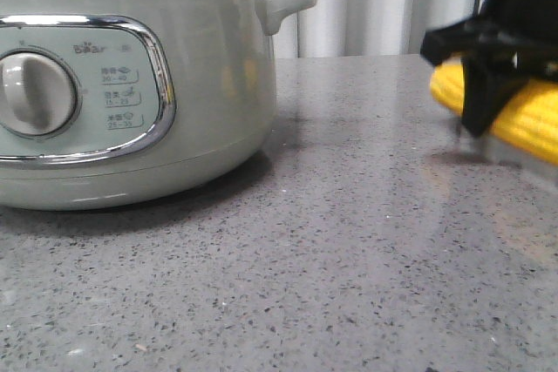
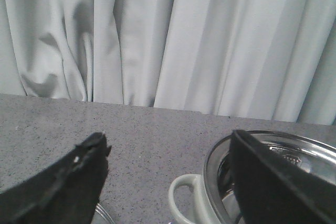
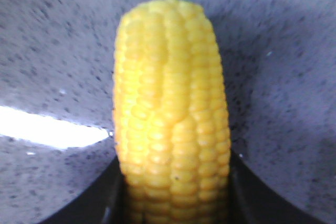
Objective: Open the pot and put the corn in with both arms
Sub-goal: 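Grasp the yellow corn cob with the right gripper and lift it, then carry the corn over the open pot and lower it inside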
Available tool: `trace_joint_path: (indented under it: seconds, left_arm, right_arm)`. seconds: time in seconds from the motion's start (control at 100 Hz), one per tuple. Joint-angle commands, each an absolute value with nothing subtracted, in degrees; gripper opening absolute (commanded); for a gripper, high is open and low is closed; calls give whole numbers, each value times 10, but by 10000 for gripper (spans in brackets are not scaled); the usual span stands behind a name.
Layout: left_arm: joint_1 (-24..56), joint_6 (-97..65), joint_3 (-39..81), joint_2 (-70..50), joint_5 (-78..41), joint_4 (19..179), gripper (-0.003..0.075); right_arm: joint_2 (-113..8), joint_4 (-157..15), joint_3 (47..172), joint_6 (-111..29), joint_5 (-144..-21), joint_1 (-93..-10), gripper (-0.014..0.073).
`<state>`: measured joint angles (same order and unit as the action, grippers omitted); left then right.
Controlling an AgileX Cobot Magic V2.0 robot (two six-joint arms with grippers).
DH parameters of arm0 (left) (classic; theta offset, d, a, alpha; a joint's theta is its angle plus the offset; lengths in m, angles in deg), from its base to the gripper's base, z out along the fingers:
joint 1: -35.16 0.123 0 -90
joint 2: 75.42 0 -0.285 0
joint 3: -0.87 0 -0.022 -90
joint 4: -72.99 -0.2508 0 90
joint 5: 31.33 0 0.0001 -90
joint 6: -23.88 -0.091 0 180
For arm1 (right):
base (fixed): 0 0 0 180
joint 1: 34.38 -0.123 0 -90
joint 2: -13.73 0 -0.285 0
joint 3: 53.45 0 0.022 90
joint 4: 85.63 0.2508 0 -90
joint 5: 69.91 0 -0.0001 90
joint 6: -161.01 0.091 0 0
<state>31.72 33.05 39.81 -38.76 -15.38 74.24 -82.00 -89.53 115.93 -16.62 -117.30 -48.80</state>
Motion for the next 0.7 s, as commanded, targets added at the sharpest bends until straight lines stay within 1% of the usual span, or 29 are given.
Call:
trace_joint_path:
  seconds: [0.0, 0.16, 0.25, 0.35, 0.52, 0.69]
  left_arm:
    - [313, 334, 380, -384, -194, 744, 461]
    - [313, 334, 380, -384, -194, 744, 461]
    - [313, 334, 380, -384, -194, 745, 461]
    - [313, 334, 380, -384, -194, 745, 461]
    - [298, 334, 380, -384, -197, 745, 461]
    - [295, 334, 380, -384, -198, 745, 461]
  right_arm:
    - [-760, -893, 1207, -173, -1158, -497, 48]
    - [-714, -856, 1301, -173, -1153, -538, 48]
    - [-715, -835, 1358, -173, -1135, -582, 48]
    - [-729, -828, 1405, -173, -1083, -644, 48]
    - [-775, -828, 1417, -173, -985, -726, 48]
    - [-842, -828, 1417, -173, -970, -746, 49]
